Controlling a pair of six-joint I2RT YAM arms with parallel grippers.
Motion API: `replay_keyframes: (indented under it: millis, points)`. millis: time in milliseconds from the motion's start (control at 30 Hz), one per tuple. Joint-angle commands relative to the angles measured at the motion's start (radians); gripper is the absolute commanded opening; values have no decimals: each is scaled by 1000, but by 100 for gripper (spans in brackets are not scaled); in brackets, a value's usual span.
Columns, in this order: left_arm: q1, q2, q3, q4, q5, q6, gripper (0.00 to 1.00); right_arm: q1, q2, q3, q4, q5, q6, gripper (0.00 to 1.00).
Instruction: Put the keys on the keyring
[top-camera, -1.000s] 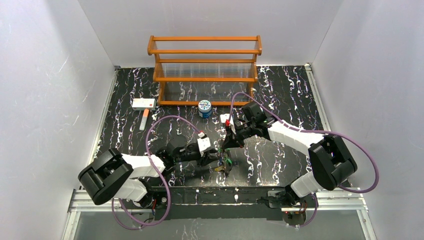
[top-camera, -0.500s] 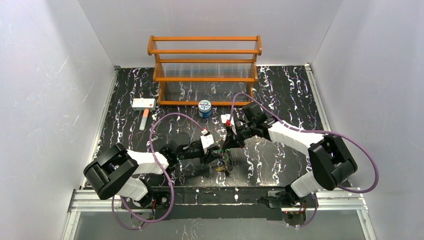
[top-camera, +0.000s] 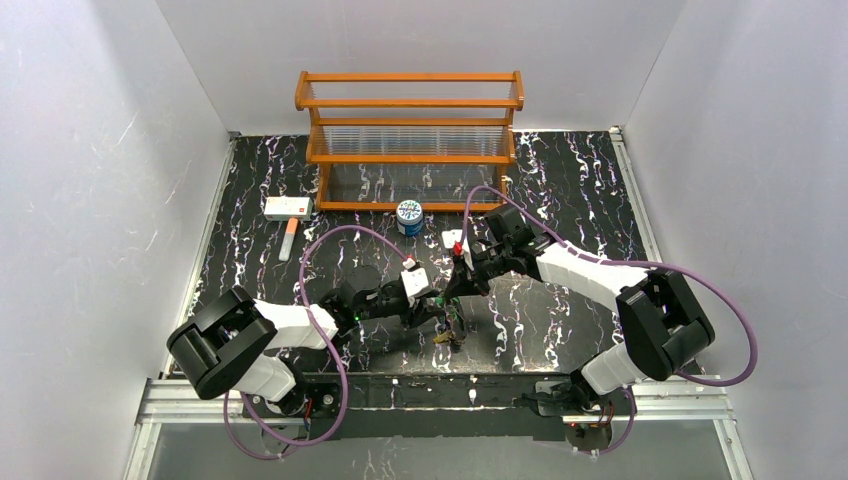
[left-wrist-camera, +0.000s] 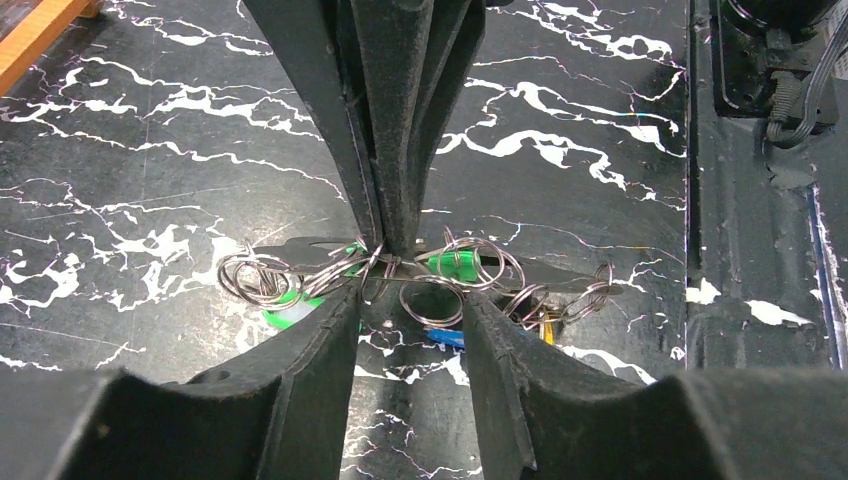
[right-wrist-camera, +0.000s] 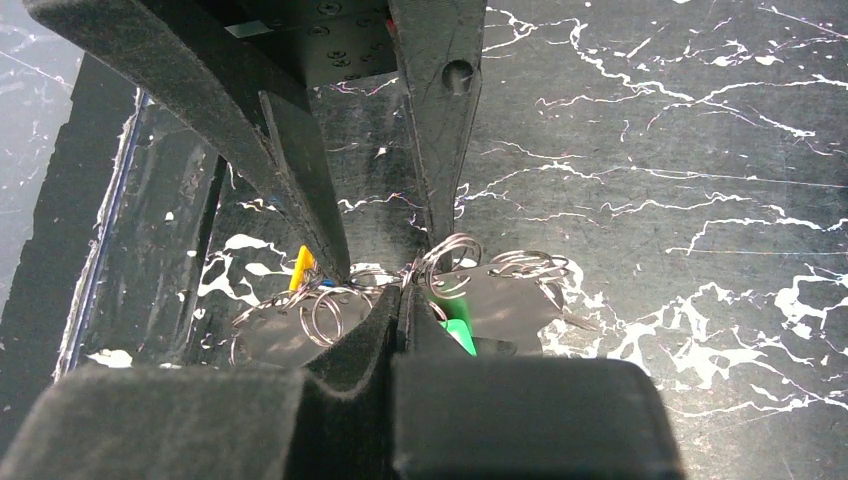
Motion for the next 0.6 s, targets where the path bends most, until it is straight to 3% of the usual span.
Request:
replay_keyframes:
  millis: [0,133,233,300,400,567]
  points:
    - [4,-30,31,47,-56,15,41,8,-36,1,-43,-89,-42,1]
    - [6,-27,36,48,-49,13,33,9,-39,-2,-47,-98,-56,1]
    - [6,-33,35,49,-48,19,19,8,-39,-2,-52,-97,-65,1]
    - [5,-37,36,48,-51,21,15,9,-37,-2,-61,-95,-74,1]
    - [5,-43,33,49,-59,22,15,9,-37,1,-69,-96,-81,1]
    - [4,-53,32,49,-70,19,30,8,-34,4,-68,-100,-78,1]
